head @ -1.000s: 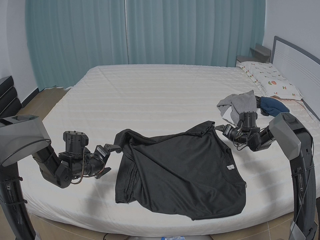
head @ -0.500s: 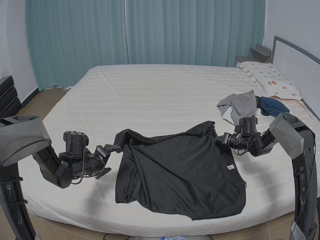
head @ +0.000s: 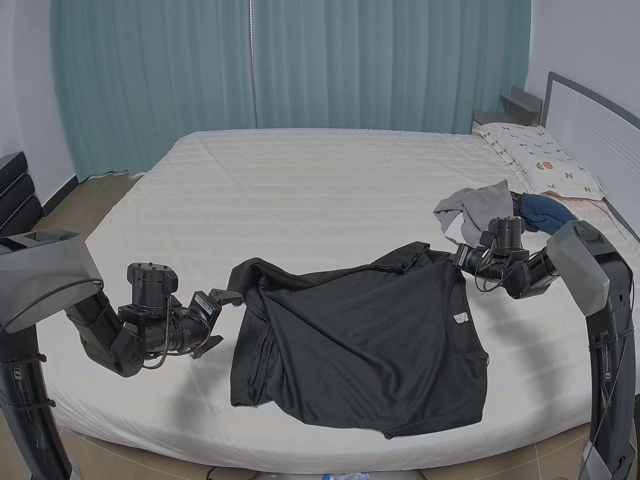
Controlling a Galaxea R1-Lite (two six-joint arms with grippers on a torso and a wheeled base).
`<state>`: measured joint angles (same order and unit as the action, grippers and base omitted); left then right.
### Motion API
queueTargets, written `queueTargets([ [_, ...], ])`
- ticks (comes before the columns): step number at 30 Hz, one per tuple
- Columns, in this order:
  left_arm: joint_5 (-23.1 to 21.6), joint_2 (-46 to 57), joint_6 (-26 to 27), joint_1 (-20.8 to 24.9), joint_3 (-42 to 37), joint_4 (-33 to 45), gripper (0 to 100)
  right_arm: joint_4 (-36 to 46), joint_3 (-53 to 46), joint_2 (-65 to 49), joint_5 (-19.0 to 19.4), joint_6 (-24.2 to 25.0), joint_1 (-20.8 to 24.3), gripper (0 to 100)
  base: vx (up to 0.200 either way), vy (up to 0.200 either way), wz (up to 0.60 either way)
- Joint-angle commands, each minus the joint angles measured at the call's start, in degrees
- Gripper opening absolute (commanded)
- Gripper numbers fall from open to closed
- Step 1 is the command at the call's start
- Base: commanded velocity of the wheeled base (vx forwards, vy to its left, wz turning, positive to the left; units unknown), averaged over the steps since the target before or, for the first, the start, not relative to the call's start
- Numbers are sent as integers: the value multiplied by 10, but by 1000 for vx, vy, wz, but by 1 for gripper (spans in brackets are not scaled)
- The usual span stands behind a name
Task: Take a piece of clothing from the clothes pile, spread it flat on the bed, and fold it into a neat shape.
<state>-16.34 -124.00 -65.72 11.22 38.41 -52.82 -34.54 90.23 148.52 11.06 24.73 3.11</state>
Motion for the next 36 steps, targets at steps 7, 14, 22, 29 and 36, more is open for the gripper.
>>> queueTargets([
  [7, 0, -3, 0, 0, 0, 0, 100, -9, 15, 31, -9, 1, -1, 100, 0, 0, 0],
  [14, 1, -3, -1, 0, -1, 0, 100, -27, -70, -46, -4, 75, -6, 100, 0, 0, 0],
  [22, 1, 4, 0, 13, -27, -1, 100, -87, -292, -177, 11, 154, -3, 100, -150, 0, 0],
  [29, 7, 5, 19, 28, -52, 0, 100, -109, -392, -235, 25, 203, 1, 100, -200, 0, 0],
  [36, 111, -12, 74, 100, -68, 5, 100, -131, -488, -251, 29, 256, 24, 100, -86, 0, 0],
])
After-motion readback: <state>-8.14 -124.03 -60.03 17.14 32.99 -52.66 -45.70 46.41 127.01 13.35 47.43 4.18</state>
